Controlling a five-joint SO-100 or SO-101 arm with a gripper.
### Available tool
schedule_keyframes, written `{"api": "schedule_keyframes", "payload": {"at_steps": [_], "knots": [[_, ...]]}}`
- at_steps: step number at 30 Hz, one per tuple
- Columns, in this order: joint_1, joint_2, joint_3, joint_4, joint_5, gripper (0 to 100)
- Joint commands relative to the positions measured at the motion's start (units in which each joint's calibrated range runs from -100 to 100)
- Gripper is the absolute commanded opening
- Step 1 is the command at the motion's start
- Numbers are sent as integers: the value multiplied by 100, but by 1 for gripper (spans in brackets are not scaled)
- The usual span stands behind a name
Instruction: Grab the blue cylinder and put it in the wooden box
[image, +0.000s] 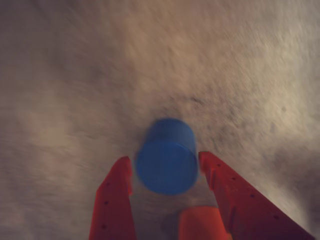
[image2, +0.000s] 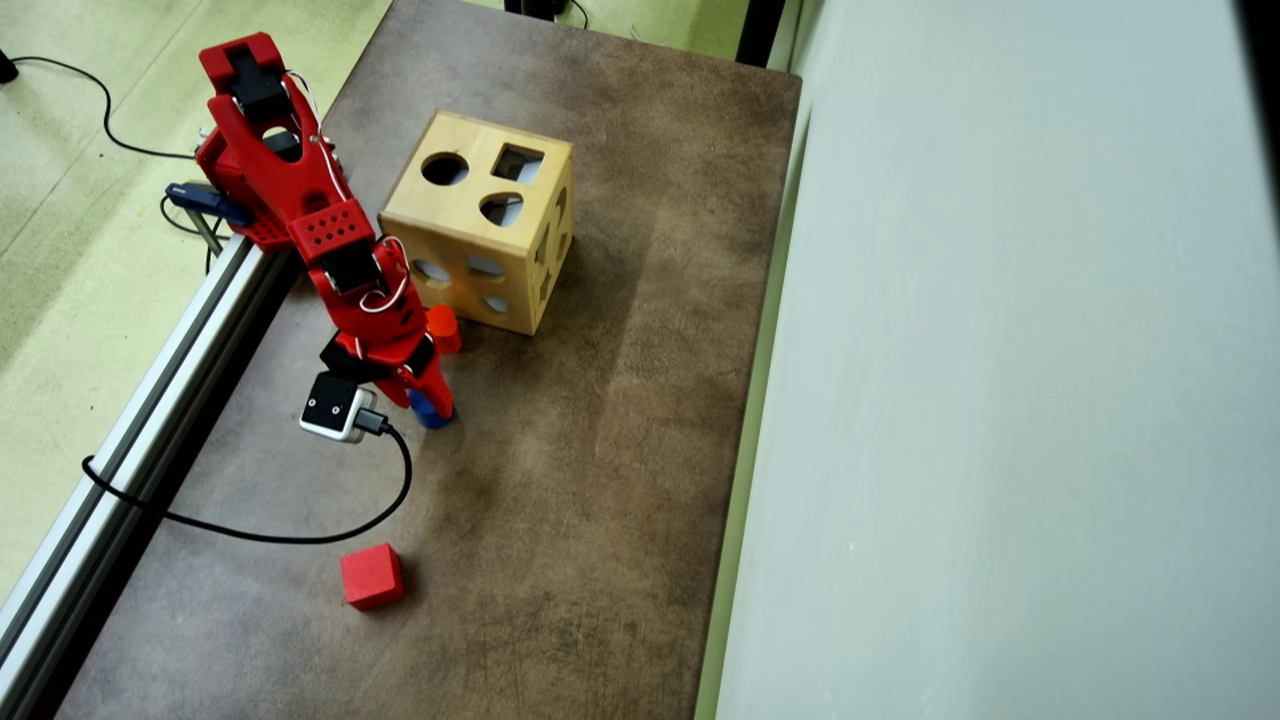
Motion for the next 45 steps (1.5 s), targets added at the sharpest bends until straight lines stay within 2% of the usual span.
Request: {"api": "schedule_keyframes", "payload": {"at_steps": [1, 18, 26, 34, 45], "knots": [[-58, -426, 241, 20, 34, 22], [-66, -409, 124, -92, 29, 21], [-58, -613, 89, 4, 29, 14], [-58, -1768, 187, 109, 20, 14], [-125, -3653, 89, 1379, -24, 14]]}}
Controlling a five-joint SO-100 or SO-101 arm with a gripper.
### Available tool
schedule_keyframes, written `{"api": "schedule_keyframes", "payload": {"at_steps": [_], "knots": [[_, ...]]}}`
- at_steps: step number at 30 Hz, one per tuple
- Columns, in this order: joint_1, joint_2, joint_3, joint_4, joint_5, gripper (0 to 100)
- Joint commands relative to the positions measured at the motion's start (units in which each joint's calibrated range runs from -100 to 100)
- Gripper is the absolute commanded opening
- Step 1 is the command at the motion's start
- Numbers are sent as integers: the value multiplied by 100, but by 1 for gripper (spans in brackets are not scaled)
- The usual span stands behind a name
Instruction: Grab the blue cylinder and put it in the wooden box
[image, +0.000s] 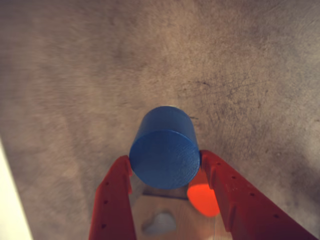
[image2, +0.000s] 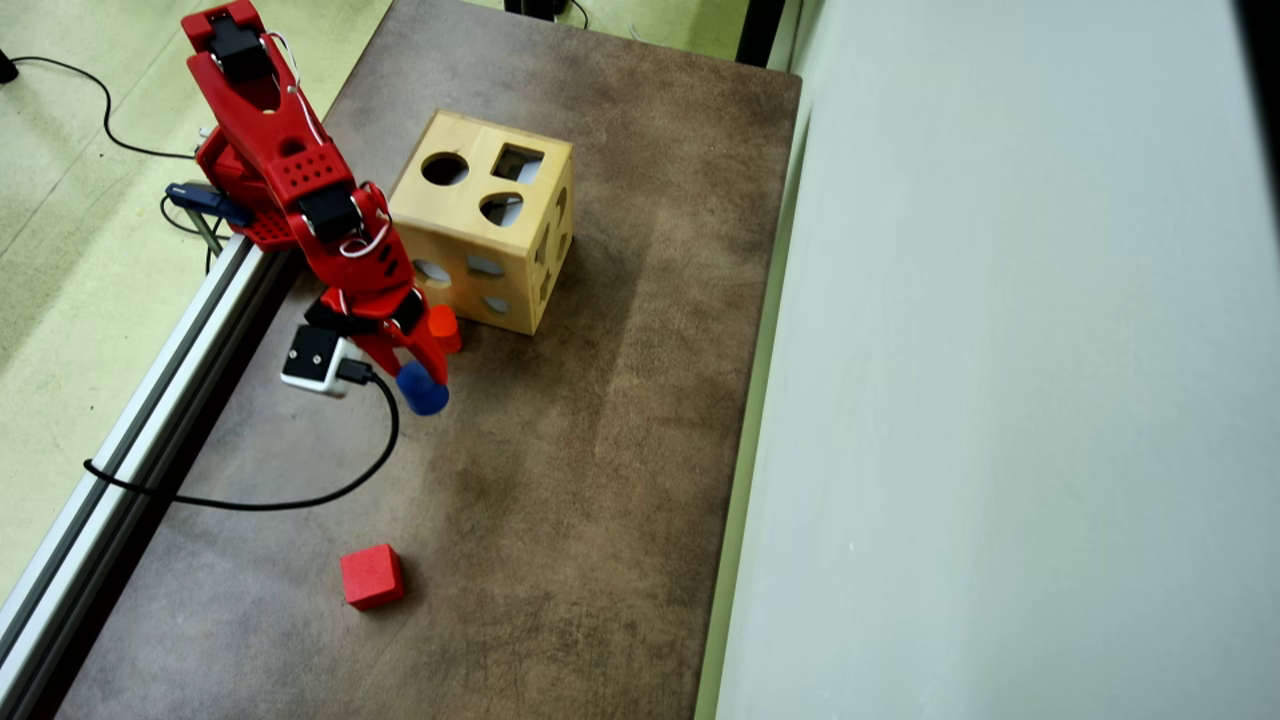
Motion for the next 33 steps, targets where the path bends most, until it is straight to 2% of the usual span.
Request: {"api": "schedule_keyframes", "payload": {"at_steps": [1, 11, 18, 27, 33], "knots": [[-164, -1128, -164, 330, -24, 14], [-974, -3183, -164, 1640, -49, 14], [-1687, -4296, -173, 2654, -313, 14], [-2281, -4474, -182, 3651, -718, 14], [-2846, -4440, -737, 3715, -952, 14]]}}
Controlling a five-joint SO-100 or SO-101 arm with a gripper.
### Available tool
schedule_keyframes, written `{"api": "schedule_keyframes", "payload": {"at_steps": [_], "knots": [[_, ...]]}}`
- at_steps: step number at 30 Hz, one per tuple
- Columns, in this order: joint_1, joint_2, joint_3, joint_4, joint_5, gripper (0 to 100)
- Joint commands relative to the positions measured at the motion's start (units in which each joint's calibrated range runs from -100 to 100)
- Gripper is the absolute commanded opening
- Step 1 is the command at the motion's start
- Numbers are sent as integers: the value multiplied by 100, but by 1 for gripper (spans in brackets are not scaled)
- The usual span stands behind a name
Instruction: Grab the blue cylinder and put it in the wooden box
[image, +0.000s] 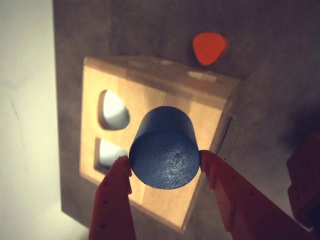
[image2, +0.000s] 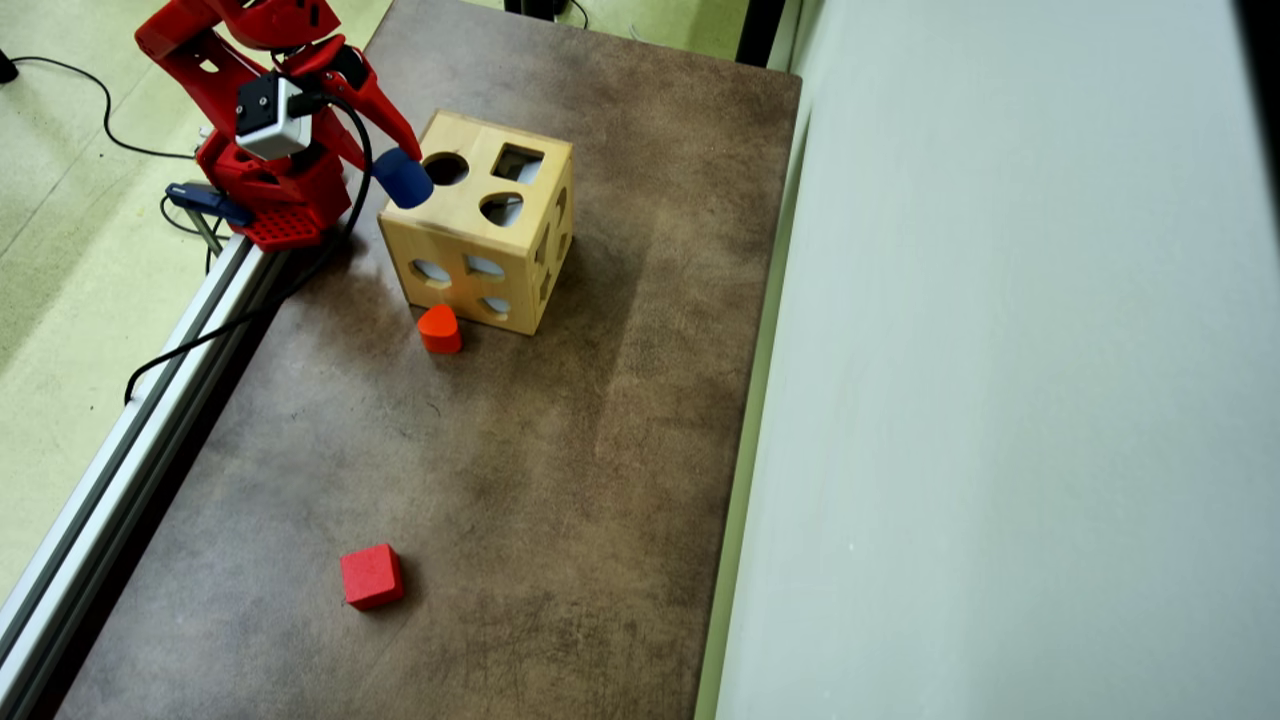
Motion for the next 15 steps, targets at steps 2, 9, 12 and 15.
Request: {"api": "schedule_keyframes", "payload": {"at_steps": [2, 9, 12, 15], "knots": [[-510, -16, -816, 27, -195, 14], [-859, 1, -816, 220, -410, 14], [-1045, 9, -816, 437, -523, 14], [-1246, 9, -816, 493, -615, 14]]}}
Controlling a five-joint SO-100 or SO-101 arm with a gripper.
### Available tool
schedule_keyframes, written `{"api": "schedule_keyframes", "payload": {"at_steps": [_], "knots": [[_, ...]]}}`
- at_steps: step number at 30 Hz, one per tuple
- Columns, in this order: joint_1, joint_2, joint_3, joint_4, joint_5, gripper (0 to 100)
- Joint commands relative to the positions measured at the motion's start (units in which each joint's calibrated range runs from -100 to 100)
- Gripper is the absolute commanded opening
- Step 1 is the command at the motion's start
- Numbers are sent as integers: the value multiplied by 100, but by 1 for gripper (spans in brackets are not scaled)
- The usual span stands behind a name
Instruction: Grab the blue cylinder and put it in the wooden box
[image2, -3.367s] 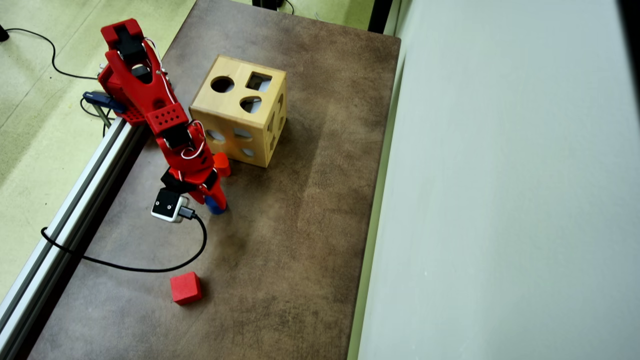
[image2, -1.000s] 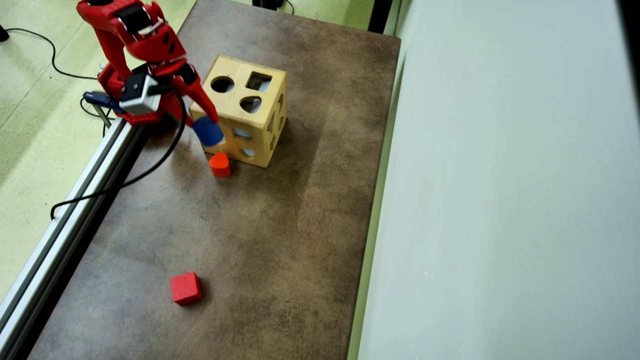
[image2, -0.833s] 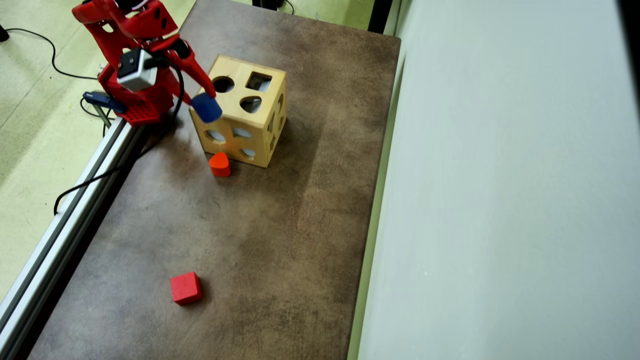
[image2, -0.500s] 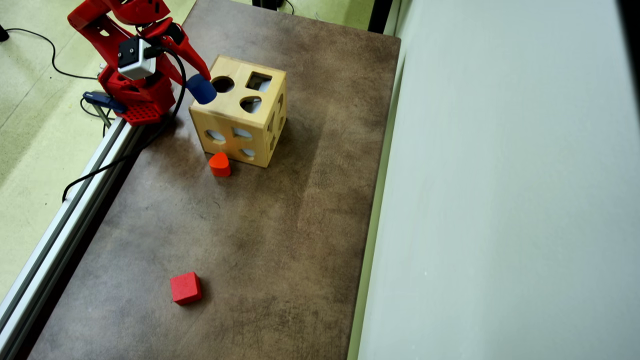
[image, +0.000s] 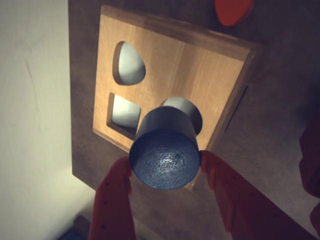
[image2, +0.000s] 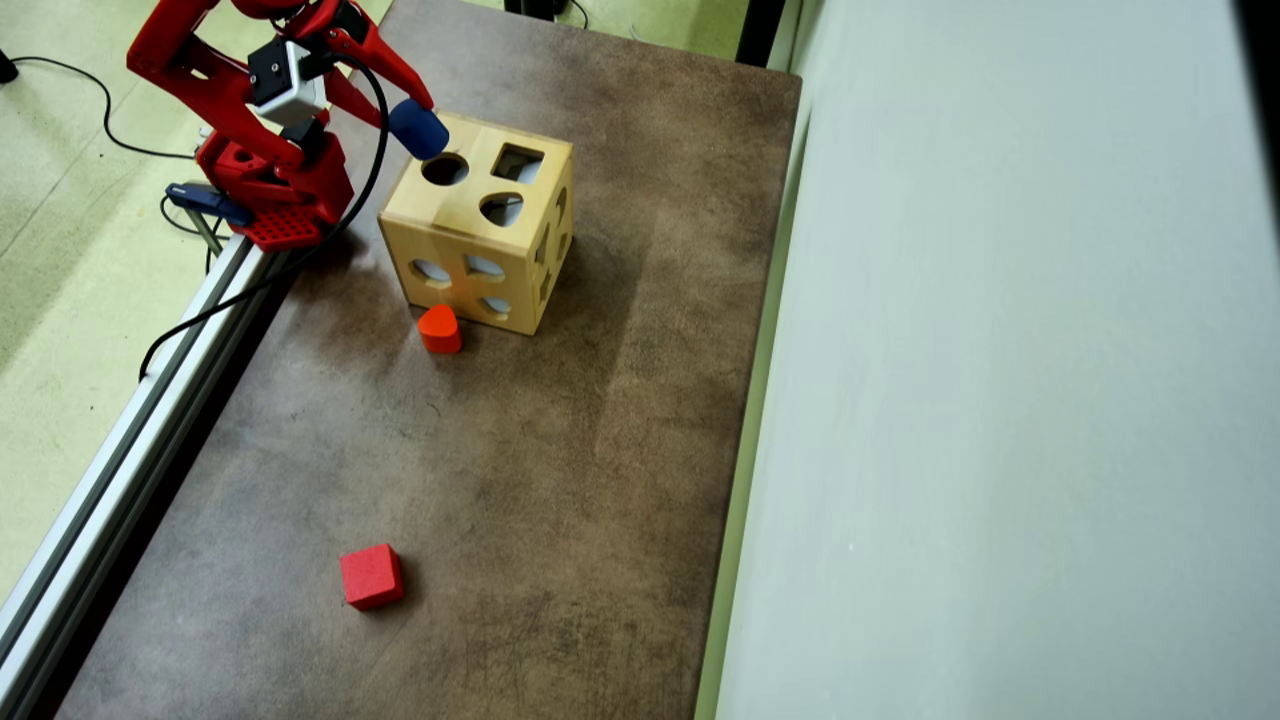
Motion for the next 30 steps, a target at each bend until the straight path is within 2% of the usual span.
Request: {"api": "schedule_keyframes", "payload": {"at_steps": [1, 30], "knots": [[-204, 9, -220, 65, -88, 14], [-204, 1028, 48, -23, -63, 14]]}}
